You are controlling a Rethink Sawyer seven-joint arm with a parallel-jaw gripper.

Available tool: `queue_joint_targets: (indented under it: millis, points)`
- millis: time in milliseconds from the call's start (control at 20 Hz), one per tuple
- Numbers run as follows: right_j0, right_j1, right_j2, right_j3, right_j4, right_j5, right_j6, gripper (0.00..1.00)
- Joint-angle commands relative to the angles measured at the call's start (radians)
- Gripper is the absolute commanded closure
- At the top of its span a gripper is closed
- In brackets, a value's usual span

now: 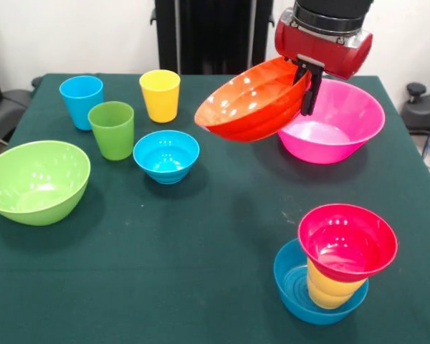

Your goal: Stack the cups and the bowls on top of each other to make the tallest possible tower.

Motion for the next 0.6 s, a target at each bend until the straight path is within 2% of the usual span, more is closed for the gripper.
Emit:
queue_joint_targets:
  millis: [50,150,200,300,600]
  points:
    - [-0.073,-0.043,0.089,0.120,-0.006,-0.110,-0.183,1.00]
    - [-0.073,-0.066,0.089,0.107,0.002,-0.050,-0.195,1.00]
    - [-0.067,-0.085,0.097,0.090,0.027,0.009,-0.187,1.00]
    - [-0.039,-0.084,0.097,0.023,0.043,0.097,-0.154,1.00]
    - [0.052,0.026,0.062,-0.259,-0.015,0.289,-0.095,1.00]
